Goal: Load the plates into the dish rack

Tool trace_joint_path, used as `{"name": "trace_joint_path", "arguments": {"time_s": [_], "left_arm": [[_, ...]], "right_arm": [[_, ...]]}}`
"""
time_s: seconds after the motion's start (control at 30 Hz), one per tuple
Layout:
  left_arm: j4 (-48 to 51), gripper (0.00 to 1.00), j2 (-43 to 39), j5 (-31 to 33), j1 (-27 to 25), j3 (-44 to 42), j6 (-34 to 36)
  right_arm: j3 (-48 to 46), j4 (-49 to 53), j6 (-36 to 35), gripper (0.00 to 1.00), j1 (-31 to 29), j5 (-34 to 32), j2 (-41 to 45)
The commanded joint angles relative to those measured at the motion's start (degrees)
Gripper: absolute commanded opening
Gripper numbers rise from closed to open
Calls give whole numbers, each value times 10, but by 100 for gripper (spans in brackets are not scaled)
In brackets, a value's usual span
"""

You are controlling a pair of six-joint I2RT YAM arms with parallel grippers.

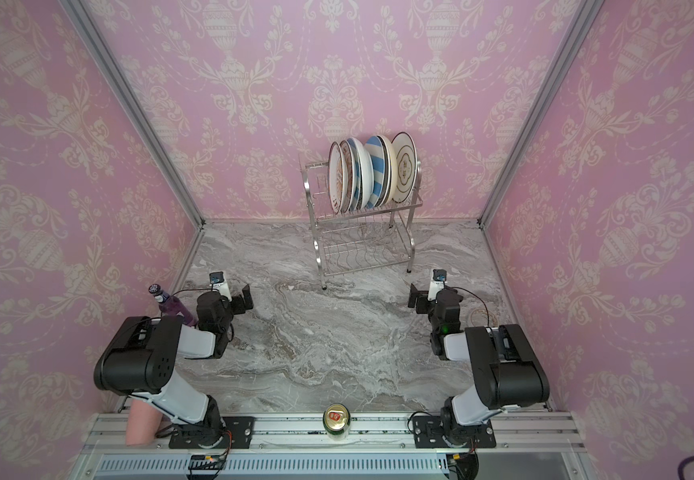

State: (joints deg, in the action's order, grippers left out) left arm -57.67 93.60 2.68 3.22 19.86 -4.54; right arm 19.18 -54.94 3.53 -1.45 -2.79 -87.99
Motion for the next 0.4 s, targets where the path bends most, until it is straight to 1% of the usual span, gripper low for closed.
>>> {"name": "trace_joint_path", "arguments": {"time_s": [0.0,0.03,0.1,0.27,0.3,0.37], "left_arm": [[-15,99,2,-12,3,0,16],[-15,99,3,-11,3,0,17],[-14,99,2,-11,3,0,17],[-15,99,2,-12,3,0,17],[-14,99,2,-12,3,0,17],[-15,99,2,-11,3,-1,17]], "right_arm": [[12,3,-16,100,0,8,-2],[9,-6,-21,100,0,22,-5],[12,1,-23,100,0,28,-4],[16,9,-21,100,0,21,-5],[17,12,-16,100,0,7,-3],[15,8,-15,100,0,2,-4]]}}
